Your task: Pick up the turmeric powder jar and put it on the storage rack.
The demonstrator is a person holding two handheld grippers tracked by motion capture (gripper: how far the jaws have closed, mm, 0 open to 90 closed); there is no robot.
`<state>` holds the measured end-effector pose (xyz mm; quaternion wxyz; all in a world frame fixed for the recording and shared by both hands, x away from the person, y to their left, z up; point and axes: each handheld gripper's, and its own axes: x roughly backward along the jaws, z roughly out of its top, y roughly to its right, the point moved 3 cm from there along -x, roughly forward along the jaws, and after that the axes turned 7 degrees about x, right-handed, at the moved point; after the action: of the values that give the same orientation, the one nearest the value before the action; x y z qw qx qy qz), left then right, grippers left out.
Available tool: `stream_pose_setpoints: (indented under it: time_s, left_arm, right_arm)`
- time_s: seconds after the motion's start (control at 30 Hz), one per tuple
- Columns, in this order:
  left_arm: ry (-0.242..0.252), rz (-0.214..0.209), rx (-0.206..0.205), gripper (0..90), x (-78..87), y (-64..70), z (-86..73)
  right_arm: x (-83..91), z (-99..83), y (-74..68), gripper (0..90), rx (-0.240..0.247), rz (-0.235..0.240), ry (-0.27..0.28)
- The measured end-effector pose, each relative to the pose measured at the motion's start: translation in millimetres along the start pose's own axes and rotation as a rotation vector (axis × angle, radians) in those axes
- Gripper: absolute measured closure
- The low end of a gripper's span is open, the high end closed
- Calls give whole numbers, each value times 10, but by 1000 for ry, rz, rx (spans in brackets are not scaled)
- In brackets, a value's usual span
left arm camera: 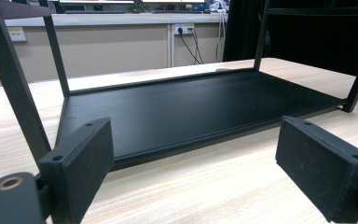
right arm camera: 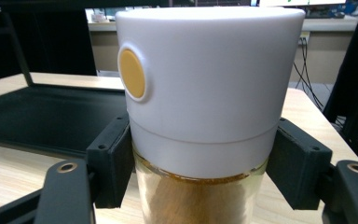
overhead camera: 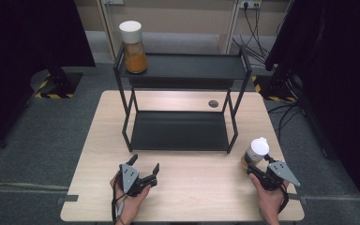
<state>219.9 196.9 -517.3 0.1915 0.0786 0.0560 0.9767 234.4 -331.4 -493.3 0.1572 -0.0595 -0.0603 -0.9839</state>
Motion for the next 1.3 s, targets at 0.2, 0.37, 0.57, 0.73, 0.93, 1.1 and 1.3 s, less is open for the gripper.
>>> stream_pose_setpoints:
  time_s: [0.2,0.37,0.57,0.73,0.93,1.1,1.3]
  left_arm:
    - [1,1,5,109,0,-1,-1]
    - [2,3,5,109,0,2,-3]
    - [3,3,6,109,2,-2,-4]
    - [4,3,6,109,2,0,-5]
    - [2,5,12,109,1,-2,-3]
    - [3,6,11,109,1,1,-4]
    - [2,6,11,109,0,1,-3]
  right_arm:
    - [69,69,-48,309,6,5,40]
    - [115,159,-84,309,10,9,82]
    - [129,286,-114,309,4,19,135]
    - [103,394,-133,309,11,16,160]
    - [69,514,-165,310,14,24,188]
    - [41,594,-188,309,17,29,209]
    - [2,701,-198,309,23,37,225]
